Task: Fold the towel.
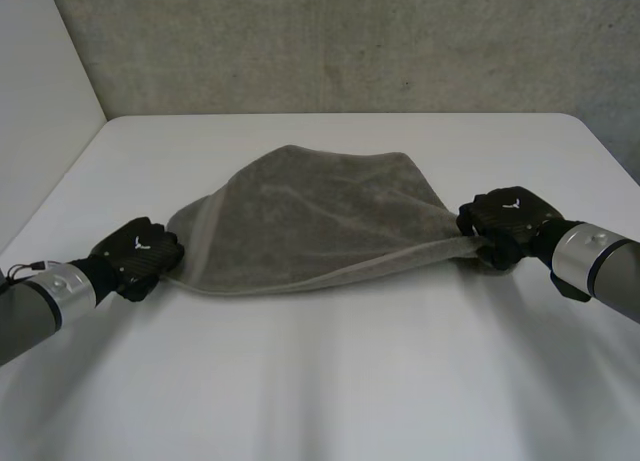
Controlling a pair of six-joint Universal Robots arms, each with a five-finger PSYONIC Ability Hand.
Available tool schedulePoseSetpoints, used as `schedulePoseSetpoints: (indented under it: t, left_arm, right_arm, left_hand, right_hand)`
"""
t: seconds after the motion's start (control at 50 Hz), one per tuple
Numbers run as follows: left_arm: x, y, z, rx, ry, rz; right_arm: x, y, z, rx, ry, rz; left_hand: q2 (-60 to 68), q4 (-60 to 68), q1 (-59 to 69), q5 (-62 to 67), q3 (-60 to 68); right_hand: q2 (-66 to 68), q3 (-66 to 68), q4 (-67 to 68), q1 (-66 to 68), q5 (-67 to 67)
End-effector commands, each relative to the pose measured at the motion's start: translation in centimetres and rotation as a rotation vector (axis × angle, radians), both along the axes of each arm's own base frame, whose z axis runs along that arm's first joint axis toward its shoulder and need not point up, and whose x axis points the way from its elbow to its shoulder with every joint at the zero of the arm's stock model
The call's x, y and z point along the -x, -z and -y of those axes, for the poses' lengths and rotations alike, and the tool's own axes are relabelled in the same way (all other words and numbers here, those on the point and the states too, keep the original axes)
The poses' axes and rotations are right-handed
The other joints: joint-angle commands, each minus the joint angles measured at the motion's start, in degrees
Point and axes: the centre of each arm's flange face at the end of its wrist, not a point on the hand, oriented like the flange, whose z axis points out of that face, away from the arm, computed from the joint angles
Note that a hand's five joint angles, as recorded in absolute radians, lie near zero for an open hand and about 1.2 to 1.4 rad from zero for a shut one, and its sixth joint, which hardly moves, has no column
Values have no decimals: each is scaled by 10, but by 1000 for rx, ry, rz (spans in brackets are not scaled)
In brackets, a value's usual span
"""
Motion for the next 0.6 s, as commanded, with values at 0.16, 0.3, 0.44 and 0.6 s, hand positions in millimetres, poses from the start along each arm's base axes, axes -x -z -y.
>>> schedulePoseSetpoints:
  t: [0.16, 0.3, 0.44, 0.6]
  left_arm:
    - [5, -63, -21, 56, -11, -103]
    - [-10, -111, -47, 23, -28, -240]
    - [-14, -135, -52, -23, -51, -365]
    - [0, -106, -12, -164, -81, -489]
  right_arm:
    - [20, -66, -19, 8, 52, 1]
    - [40, -115, -60, -29, 69, -30]
    - [37, -144, -75, 90, -17, -35]
    - [26, -98, -27, -20, -61, -79]
  left_hand:
    - [29, 25, 52, 45, 32]
    - [29, 25, 52, 45, 32]
    - [29, 25, 52, 45, 32]
    - [29, 25, 52, 45, 32]
  right_hand:
    - [50, 40, 33, 39, 36]
    - [50, 40, 33, 39, 36]
    - [50, 40, 33, 39, 36]
    - [50, 40, 33, 39, 36]
